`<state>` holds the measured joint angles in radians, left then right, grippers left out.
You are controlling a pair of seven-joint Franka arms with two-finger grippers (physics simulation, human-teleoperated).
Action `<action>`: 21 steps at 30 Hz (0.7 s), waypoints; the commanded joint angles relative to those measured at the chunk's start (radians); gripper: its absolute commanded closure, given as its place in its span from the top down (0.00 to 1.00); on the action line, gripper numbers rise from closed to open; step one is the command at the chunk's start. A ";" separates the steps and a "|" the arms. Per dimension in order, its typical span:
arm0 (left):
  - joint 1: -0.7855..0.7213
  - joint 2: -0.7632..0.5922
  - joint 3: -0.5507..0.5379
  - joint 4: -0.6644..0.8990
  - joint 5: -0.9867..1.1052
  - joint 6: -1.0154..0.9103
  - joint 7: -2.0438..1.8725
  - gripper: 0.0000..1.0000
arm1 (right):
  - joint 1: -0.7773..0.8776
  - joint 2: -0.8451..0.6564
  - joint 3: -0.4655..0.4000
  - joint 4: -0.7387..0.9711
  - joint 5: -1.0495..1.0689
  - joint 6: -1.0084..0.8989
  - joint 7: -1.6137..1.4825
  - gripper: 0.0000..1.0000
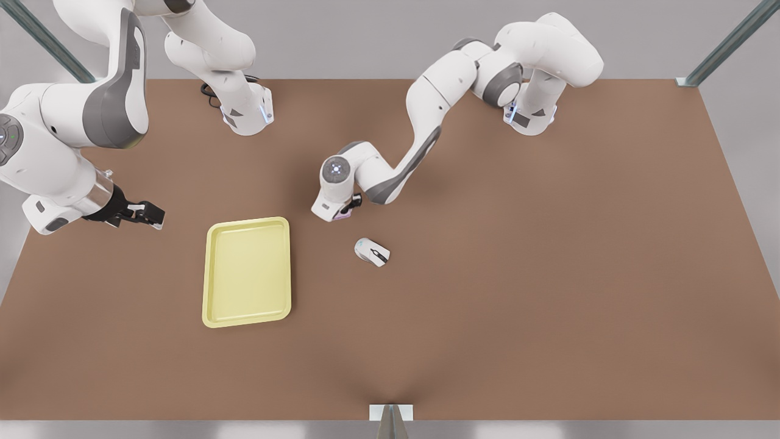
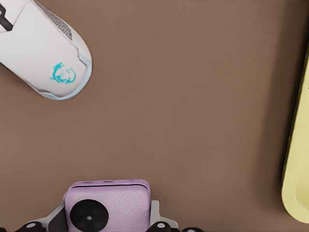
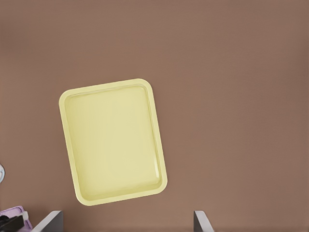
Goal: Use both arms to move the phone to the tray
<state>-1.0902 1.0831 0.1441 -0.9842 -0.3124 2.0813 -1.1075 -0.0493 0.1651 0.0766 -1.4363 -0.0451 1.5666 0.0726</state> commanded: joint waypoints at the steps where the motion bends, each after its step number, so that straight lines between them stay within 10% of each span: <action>1: 0.001 0.006 -0.001 -0.001 0.000 0.065 0.006 0.75 | 0.000 -0.001 0.000 0.000 0.001 0.000 -0.001 1.00; 5: -0.005 0.021 0.000 -0.001 0.003 0.063 0.170 0.77 | 0.002 0.008 0.000 0.002 -0.001 0.000 -0.001 1.00; 7: -0.005 0.029 0.002 -0.001 0.003 0.063 0.172 1.00 | 0.002 0.008 0.000 0.000 -0.001 0.000 -0.001 1.00; 11: -0.002 0.008 -0.003 0.001 0.000 0.046 0.159 1.00 | 0.002 0.008 0.000 0.002 0.001 0.000 -0.001 1.00; 17: 0.420 -0.532 0.052 -0.037 0.114 -0.871 0.770 1.00 | 0.238 0.132 0.048 0.074 0.004 -0.069 -0.020 1.00; 20: 0.650 -0.637 0.048 -0.043 0.197 -0.966 0.905 1.00 | 0.336 0.152 0.048 0.073 -0.013 -0.069 0.110 1.00; 21: 0.719 -0.793 0.022 -0.263 0.191 -0.879 0.960 1.00 | 0.375 0.169 0.046 0.071 -0.006 -0.057 0.131 1.00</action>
<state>-0.4032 0.3239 0.1640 -1.2234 -0.1703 1.4552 -0.7609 0.3019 0.3307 0.1235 -1.3653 -0.0449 1.5295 0.0882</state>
